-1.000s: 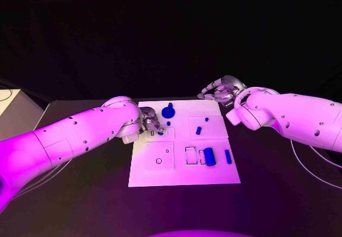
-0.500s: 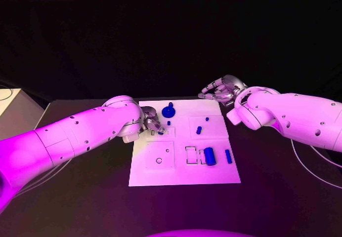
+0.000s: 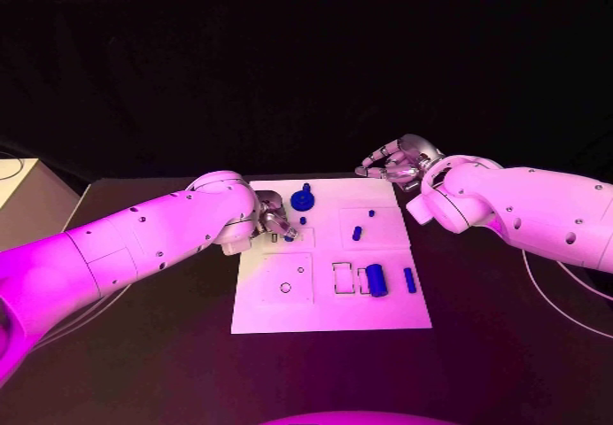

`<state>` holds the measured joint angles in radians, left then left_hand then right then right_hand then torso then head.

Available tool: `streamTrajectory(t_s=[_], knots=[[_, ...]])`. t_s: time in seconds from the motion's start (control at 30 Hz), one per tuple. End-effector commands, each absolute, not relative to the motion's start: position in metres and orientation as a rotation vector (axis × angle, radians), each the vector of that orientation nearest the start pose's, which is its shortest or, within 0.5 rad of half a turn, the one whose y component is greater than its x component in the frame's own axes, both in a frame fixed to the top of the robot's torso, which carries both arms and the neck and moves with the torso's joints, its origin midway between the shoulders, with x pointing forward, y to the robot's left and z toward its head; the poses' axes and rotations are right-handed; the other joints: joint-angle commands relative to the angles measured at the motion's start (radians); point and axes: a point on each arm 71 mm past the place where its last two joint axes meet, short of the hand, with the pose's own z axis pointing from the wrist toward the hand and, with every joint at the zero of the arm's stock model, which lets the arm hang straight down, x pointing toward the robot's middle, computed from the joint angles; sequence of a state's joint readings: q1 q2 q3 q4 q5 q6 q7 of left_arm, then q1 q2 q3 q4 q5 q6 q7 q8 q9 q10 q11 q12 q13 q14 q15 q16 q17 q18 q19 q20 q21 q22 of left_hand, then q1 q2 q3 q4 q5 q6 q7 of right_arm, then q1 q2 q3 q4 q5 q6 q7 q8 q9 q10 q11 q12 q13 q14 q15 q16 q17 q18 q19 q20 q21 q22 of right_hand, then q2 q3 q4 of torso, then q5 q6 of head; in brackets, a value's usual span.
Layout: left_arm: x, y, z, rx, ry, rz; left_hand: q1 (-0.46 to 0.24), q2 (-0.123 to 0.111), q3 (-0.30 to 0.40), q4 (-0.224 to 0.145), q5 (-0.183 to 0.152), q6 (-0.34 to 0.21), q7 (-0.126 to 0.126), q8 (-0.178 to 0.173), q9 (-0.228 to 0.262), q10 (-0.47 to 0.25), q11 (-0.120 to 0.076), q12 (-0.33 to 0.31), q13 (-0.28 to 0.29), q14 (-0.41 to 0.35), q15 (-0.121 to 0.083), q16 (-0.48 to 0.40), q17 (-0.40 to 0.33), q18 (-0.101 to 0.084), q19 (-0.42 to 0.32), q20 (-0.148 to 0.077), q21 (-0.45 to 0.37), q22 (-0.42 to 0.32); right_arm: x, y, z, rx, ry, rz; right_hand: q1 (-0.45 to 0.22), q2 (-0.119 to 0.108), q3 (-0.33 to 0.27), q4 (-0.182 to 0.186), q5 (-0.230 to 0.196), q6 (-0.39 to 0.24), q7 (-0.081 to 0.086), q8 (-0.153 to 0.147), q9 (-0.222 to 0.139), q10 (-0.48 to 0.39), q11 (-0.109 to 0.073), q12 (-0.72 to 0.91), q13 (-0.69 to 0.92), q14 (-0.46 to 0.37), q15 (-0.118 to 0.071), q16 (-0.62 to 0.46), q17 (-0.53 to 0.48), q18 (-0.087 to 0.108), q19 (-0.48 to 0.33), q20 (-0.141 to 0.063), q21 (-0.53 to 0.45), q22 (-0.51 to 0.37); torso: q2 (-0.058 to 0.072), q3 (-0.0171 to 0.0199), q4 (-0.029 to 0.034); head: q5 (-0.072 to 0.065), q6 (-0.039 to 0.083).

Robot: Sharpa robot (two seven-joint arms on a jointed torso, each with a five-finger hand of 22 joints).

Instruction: Assemble the parts on the task board

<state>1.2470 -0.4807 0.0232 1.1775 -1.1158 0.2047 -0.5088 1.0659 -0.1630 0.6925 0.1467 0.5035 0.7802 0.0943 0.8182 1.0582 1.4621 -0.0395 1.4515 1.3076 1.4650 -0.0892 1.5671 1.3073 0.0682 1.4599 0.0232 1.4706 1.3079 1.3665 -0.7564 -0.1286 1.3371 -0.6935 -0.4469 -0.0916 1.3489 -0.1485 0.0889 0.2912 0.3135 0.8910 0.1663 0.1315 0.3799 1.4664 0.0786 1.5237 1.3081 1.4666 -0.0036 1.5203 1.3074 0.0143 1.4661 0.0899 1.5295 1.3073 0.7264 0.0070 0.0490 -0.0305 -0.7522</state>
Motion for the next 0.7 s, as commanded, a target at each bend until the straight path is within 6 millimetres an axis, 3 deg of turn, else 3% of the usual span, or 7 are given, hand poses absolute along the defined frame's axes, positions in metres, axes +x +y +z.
streamTrajectory(t_s=[0.03, 0.47, 0.5, 0.53, 0.7], knots=[[0.5329, 0.1200, -0.2200, -0.063, 2.374, -0.419, -0.013, 0.002, 0.068, -0.083, -0.005, 0.078, -0.072, -0.007, 0.003, 0.005, -0.006, 0.004, 0.062, 0.106, -0.008, 0.004, 0.263, -0.019, 0.001, -0.008, 0.003, 0.013, 0.5422, -0.2299, -0.1466, 0.597, 1.627, 0.815, -0.011, -0.003, 0.005, -0.002, 0.000, -0.008, -0.001, 0.003, 0.001, 0.049, 0.001, -0.007, 0.215, 0.078, 0.002, -0.005, 0.150, -0.002, 0.089, 0.005, -0.004, 0.220, 0.000, 0.0003, -0.0004, -0.001, -0.001], [0.5340, 0.1192, -0.2211, -0.074, 2.362, -0.418, -0.027, 0.007, -0.012, -0.050, -0.037, 0.090, -0.077, -0.028, 0.014, 0.003, -0.010, 0.000, 0.060, 0.106, -0.013, 0.004, 0.263, -0.019, 0.001, -0.013, 0.001, 0.012, 0.5417, -0.2300, -0.1465, 0.596, 1.627, 0.817, -0.011, -0.003, 0.005, -0.002, 0.000, -0.008, -0.001, 0.003, 0.001, 0.049, 0.001, -0.007, 0.215, 0.078, 0.002, -0.005, 0.150, -0.002, 0.089, 0.005, -0.004, 0.220, 0.000, -0.0005, 0.0002, -0.002, -0.002], [0.5341, 0.1193, -0.2211, -0.074, 2.362, -0.417, -0.031, 0.008, -0.032, -0.040, -0.070, 0.093, -0.078, -0.031, 0.017, 0.002, -0.011, -0.001, 0.060, 0.106, -0.013, 0.004, 0.263, -0.019, 0.002, -0.013, 0.001, 0.013, 0.5417, -0.2300, -0.1465, 0.596, 1.627, 0.817, -0.011, -0.003, 0.005, -0.002, 0.000, -0.008, -0.001, 0.003, 0.001, 0.049, 0.001, -0.007, 0.215, 0.078, 0.002, -0.005, 0.150, -0.002, 0.089, 0.005, -0.004, 0.220, 0.000, -0.0004, 0.0005, -0.002, -0.002], [0.5343, 0.1197, -0.2212, -0.074, 2.360, -0.414, -0.026, 0.014, -0.050, -0.030, -0.157, 0.095, -0.079, -0.040, 0.020, 0.002, -0.011, -0.002, 0.061, 0.106, -0.014, 0.004, 0.263, -0.019, 0.002, -0.014, 0.000, 0.013, 0.5416, -0.2299, -0.1464, 0.595, 1.627, 0.818, -0.011, -0.003, 0.005, -0.002, 0.000, -0.008, -0.001, 0.003, 0.001, 0.049, 0.001, -0.007, 0.215, 0.078, 0.002, -0.005, 0.150, -0.002, 0.089, 0.005, -0.004, 0.220, 0.000, -0.0002, 0.0005, -0.002, -0.002], [0.5352, 0.1208, -0.2214, -0.070, 2.353, -0.404, -0.030, 0.005, -0.080, -0.009, -0.198, 0.099, -0.077, -0.049, 0.026, -0.001, -0.010, -0.005, 0.058, 0.106, -0.014, 0.004, 0.263, -0.019, 0.002, -0.014, 0.000, 0.014, 0.5412, -0.2293, -0.1463, 0.593, 1.627, 0.822, -0.011, -0.003, 0.006, -0.002, 0.001, -0.009, -0.001, 0.004, 0.002, 0.048, 0.001, -0.008, 0.214, 0.078, 0.002, -0.006, 0.149, -0.002, 0.089, 0.006, -0.004, 0.219, 0.000, -0.0003, 0.0006, -0.002, -0.002]])
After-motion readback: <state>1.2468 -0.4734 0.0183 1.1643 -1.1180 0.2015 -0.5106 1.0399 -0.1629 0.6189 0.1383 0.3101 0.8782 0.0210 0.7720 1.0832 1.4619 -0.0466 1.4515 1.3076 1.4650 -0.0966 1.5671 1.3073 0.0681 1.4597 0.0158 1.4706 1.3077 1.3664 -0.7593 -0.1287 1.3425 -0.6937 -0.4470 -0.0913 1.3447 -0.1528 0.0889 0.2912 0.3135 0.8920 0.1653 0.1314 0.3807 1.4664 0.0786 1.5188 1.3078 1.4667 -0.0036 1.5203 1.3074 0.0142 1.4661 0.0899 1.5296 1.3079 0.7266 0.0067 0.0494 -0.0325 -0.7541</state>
